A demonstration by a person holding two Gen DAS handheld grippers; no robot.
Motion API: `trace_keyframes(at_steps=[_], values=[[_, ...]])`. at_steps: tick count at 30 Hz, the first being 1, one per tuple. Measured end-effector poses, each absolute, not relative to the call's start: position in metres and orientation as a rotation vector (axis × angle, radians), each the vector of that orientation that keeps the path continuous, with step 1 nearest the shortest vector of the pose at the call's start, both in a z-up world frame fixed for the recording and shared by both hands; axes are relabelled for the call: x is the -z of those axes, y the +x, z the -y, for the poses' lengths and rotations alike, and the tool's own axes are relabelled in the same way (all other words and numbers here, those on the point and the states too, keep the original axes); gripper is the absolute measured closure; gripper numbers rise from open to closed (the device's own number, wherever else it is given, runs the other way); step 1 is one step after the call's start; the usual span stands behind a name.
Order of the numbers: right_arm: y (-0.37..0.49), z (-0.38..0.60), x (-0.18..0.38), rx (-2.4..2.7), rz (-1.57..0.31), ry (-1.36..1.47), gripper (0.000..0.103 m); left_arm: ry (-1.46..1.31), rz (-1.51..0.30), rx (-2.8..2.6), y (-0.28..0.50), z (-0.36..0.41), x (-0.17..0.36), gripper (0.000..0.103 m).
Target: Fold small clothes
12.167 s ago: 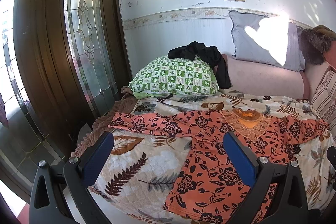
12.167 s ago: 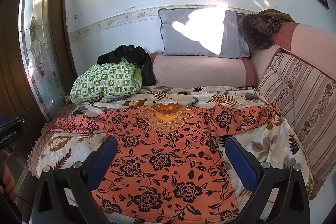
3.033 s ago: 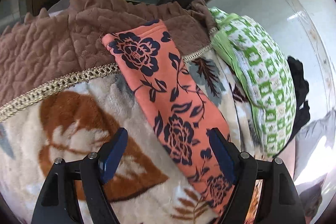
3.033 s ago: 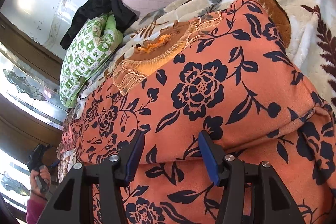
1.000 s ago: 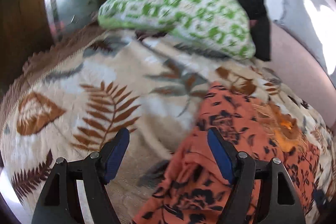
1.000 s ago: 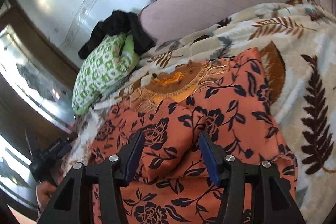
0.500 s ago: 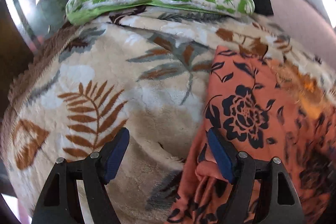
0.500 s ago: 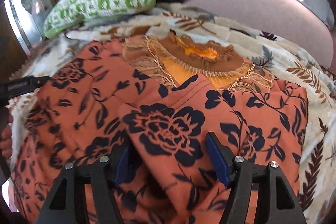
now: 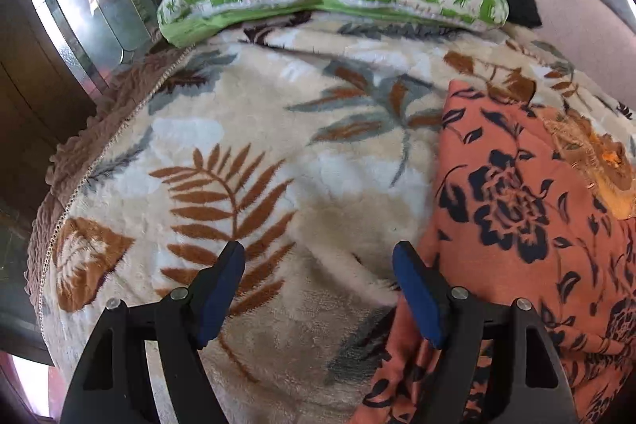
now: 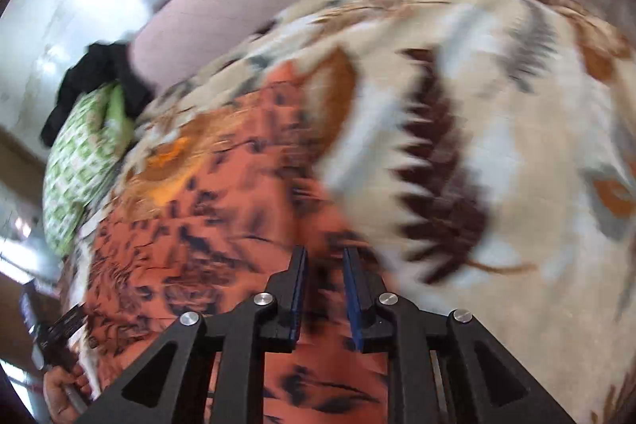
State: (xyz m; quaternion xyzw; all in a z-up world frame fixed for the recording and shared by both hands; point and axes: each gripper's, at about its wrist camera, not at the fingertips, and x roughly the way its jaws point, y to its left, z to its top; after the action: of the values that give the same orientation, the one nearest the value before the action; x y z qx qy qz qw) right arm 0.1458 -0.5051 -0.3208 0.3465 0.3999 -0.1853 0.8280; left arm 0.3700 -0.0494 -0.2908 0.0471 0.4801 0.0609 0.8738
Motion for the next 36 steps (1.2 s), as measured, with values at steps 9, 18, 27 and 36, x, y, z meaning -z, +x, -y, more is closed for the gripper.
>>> trace_keyframes(at_steps=[9, 18, 27, 36], values=[[0.193, 0.476, 0.275, 0.310, -0.779, 0.554, 0.083, 0.113, -0.833, 0.131, 0.345, 0.115, 0.258, 0.026], [0.226, 0.492, 0.279, 0.309, -0.868, 0.516, 0.082, 0.344, -0.975, 0.162, 0.352, 0.157, 0.304, 0.025], [0.236, 0.492, 0.294, 0.248, -0.906, 0.555, 0.082, 0.311, -0.979, 0.148, 0.352, 0.150, 0.304, 0.025], [0.207, 0.512, 0.272, 0.219, -0.722, 0.656, 0.080, 0.286, -0.990, 0.157, 0.355, 0.147, 0.303, 0.025]])
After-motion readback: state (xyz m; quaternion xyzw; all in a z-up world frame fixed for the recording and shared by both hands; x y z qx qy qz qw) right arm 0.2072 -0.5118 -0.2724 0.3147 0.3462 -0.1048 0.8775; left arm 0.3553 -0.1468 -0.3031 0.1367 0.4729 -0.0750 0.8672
